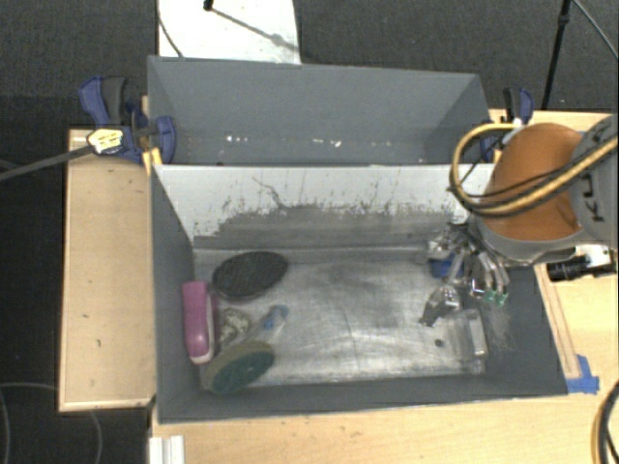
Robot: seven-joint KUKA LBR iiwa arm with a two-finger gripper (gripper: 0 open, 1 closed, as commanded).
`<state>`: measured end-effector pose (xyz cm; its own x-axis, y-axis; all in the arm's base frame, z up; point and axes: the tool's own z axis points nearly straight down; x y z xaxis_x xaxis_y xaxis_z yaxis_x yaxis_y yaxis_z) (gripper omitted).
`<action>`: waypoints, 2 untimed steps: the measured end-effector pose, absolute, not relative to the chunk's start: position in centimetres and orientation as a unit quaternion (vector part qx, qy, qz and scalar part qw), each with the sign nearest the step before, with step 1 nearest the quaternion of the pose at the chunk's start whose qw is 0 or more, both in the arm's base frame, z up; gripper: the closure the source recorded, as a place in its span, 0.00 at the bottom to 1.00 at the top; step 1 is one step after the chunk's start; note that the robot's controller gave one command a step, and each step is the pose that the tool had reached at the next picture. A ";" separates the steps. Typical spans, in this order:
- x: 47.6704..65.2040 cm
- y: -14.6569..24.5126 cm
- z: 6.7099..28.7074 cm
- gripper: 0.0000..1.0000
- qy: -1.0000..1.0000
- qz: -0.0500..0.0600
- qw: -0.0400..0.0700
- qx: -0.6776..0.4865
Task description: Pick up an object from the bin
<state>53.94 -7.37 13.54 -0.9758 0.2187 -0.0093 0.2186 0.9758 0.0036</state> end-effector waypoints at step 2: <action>57.6 -14.2 7.3 1.00 1.000 0.000 0.004 0.023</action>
Offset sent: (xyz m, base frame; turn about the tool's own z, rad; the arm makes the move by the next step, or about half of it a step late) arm 0.0340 -0.0681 -0.0654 -0.1732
